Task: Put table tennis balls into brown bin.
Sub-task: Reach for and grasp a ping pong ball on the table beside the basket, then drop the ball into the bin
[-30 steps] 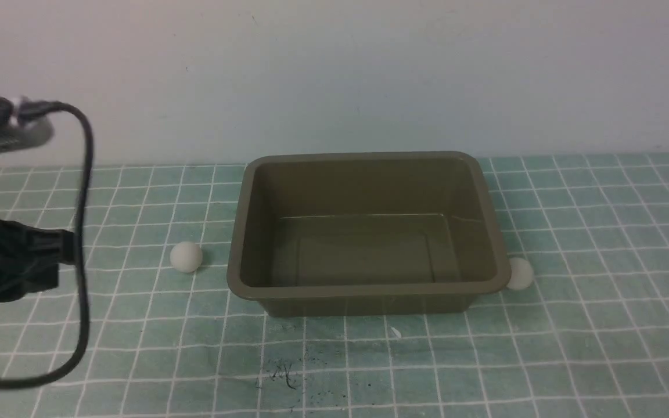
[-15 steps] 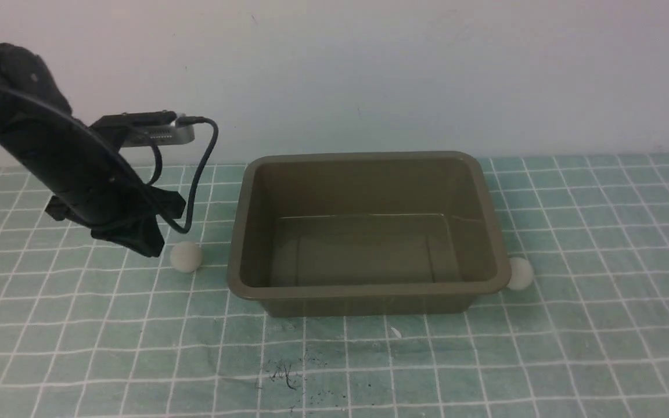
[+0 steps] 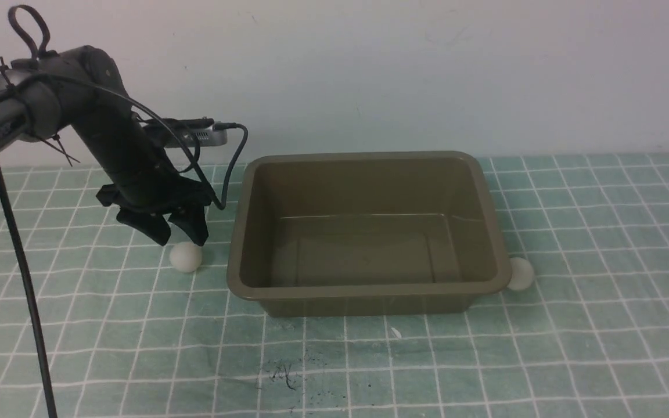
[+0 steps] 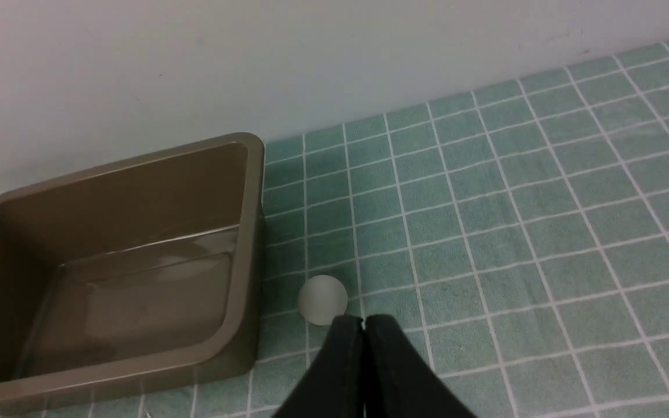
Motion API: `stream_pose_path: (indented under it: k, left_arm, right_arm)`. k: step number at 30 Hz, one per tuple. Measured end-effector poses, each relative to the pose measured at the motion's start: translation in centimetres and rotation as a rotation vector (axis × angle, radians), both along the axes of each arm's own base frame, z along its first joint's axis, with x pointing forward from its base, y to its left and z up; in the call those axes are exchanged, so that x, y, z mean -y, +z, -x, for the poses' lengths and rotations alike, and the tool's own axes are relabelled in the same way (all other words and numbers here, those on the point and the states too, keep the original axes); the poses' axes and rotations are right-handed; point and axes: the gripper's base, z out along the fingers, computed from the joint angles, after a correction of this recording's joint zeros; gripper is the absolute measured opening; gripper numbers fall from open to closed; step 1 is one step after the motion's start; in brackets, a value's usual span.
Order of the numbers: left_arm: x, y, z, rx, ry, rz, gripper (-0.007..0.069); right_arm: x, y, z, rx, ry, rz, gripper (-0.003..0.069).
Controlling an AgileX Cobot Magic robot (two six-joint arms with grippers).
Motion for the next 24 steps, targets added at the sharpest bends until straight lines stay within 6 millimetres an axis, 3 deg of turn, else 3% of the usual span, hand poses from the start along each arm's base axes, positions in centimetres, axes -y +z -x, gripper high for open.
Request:
stream_pose_path:
  k: [4,6,7,13,14,17,18,20,21,24]
  left_arm:
    - [0.8,-0.8,0.0,-0.014,-0.033,-0.042,0.0465]
    - [1.4,-1.3,0.0,-0.018,-0.055,-0.068,0.0411]
    - [1.7,-1.5,0.1,-0.023,-0.058,-0.088,0.0343]
    - [1.1,-0.7,0.1,-0.014,-0.011,-0.171,0.0343]
    - [0.9,0.5,0.0,0.014,-0.002,-0.181,0.0343]
    - [1.1,4.2,0.3,0.095,0.017,-0.146,0.0343]
    - [1.5,6.8,0.8,0.153,0.017,-0.101,0.0343]
    - [2.4,9.4,1.6,0.208,-0.006,-0.042,0.0343]
    - [3.8,11.4,2.4,0.249,-0.055,0.017,0.0343]
    - [6.5,13.1,3.5,0.291,-0.170,0.103,0.0343]
  right_arm:
    - [0.0,0.1,-0.4,0.019,0.003,0.019,-0.0015]
    - [0.1,0.1,-0.9,0.014,0.001,0.023,-0.0015]
    - [0.1,0.0,-1.4,-0.012,0.002,0.023,-0.0015]
    - [-0.1,0.1,-4.6,-0.237,0.031,0.038,-0.0015]
    - [-0.1,0.5,-6.3,-0.316,0.046,0.048,-0.0015]
    - [-0.2,0.7,-9.1,-0.400,0.072,0.072,-0.0015]
    - [-0.2,0.7,-10.8,-0.425,0.092,0.087,-0.0011]
    - [-0.3,0.3,-12.7,-0.446,0.112,0.097,0.0000]
    - [-0.4,0.2,-14.2,-0.447,0.131,0.101,0.0017]
    - [-0.8,-1.0,-17.3,-0.472,0.179,0.093,0.0087]
